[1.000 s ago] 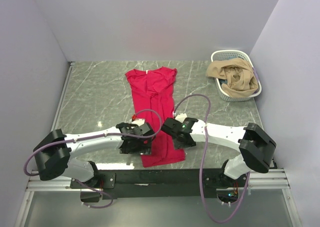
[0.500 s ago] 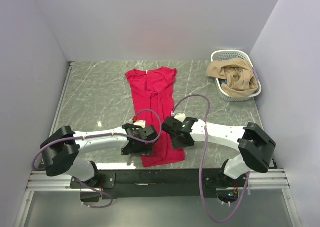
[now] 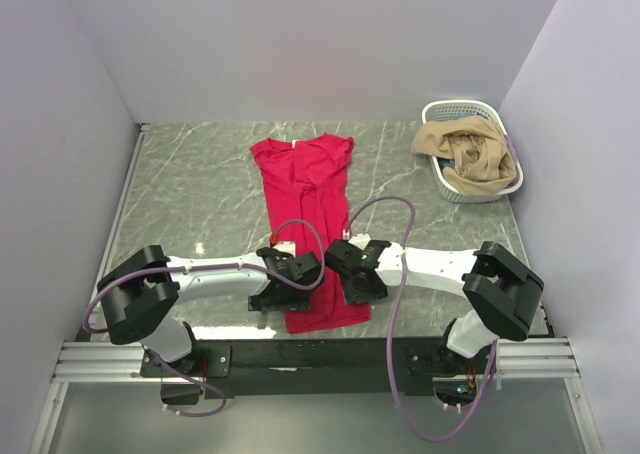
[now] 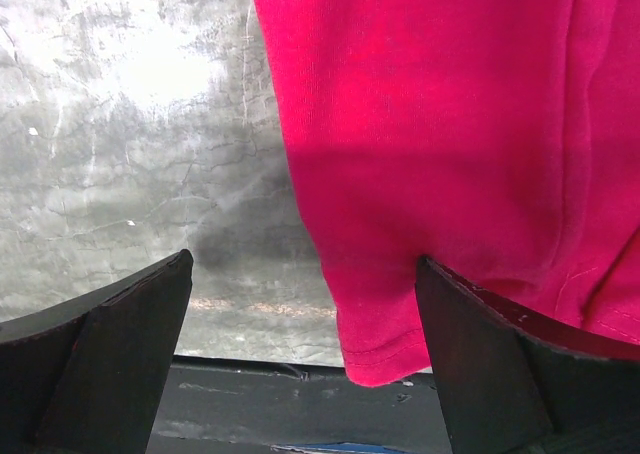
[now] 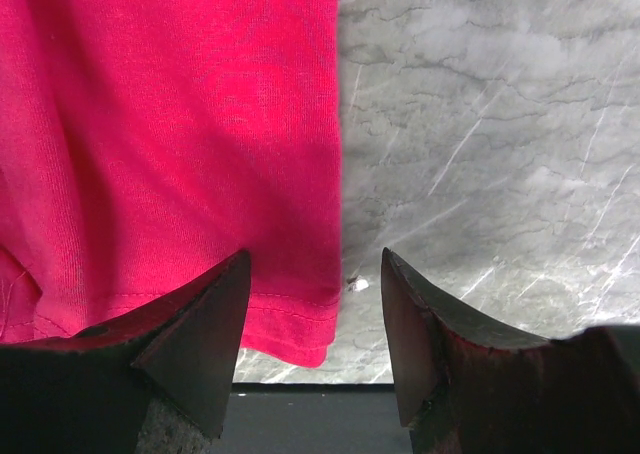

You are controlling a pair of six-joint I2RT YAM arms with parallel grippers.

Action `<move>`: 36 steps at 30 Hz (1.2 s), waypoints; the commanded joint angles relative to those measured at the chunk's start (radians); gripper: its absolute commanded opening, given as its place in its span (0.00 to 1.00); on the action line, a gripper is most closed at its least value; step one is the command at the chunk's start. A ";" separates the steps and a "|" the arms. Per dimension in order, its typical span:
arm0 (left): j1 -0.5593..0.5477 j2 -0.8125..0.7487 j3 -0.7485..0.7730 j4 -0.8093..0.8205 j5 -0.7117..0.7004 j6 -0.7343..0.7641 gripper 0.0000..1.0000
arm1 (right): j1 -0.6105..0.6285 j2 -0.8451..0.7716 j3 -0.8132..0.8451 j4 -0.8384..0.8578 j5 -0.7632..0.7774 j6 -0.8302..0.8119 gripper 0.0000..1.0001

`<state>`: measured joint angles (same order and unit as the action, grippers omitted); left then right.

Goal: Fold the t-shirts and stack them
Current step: Fold the tshirt

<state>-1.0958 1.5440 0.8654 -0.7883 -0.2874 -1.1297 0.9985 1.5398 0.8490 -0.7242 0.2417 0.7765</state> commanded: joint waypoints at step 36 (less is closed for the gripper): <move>-0.101 -0.085 -0.129 -0.169 -0.004 -0.053 0.99 | -0.072 -0.179 -0.165 -0.192 0.107 0.195 0.70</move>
<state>-1.1748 1.4590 0.7826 -0.7952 -0.3119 -1.1934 0.9371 1.3968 0.7235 -0.8005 0.3065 0.9497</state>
